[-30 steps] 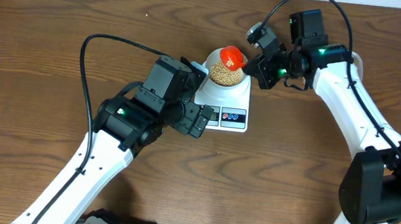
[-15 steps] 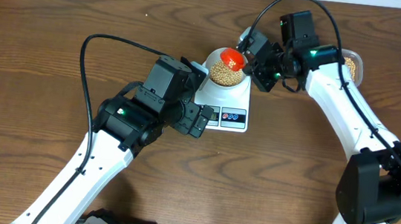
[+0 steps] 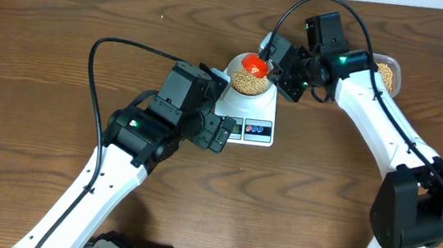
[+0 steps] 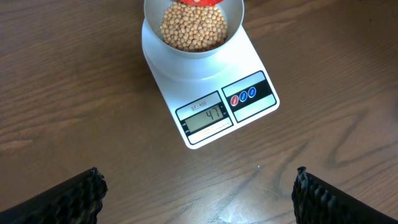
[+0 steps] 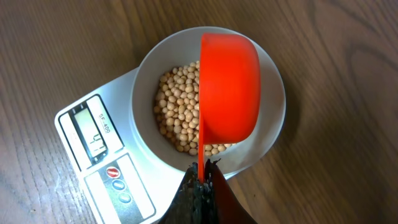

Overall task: Scoop item into bowl and weigh 50g on scale
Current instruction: 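Keep tilting the scoop over the bowl, adding beans slowly, then lift the red scoop away from the bowl back to the tub, then dip the red scoop into the soybean tub and scoop beans, then carry the filled scoop with the right gripper over the bowl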

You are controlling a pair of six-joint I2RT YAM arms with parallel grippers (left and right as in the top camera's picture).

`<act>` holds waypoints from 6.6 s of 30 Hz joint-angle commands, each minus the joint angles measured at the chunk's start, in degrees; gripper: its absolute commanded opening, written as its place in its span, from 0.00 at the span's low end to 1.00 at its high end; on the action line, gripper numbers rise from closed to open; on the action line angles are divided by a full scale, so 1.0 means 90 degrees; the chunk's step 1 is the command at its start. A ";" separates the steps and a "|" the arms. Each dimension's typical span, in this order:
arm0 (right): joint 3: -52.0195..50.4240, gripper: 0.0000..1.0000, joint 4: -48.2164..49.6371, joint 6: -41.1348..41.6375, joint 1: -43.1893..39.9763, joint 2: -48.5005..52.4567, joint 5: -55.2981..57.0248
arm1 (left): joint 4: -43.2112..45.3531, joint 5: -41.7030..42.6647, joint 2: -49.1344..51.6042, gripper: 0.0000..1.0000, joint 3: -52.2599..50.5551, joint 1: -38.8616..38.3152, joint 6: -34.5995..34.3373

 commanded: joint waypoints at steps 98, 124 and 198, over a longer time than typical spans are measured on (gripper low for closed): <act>0.0061 0.01 -0.0804 0.3009 -0.3011 -0.0163 0.0568 | -0.0036 0.0036 0.0049 0.98 -0.0022 0.0017 0.0090; 0.0056 0.01 -0.0772 0.3101 -0.2817 0.0367 0.0216 | -0.0039 0.0036 0.0049 0.98 -0.0022 0.0017 0.0090; 0.0078 0.01 -0.0714 0.2759 -0.2232 -0.0075 -0.2994 | -0.0039 0.0036 0.0049 0.98 -0.0022 0.0017 0.0090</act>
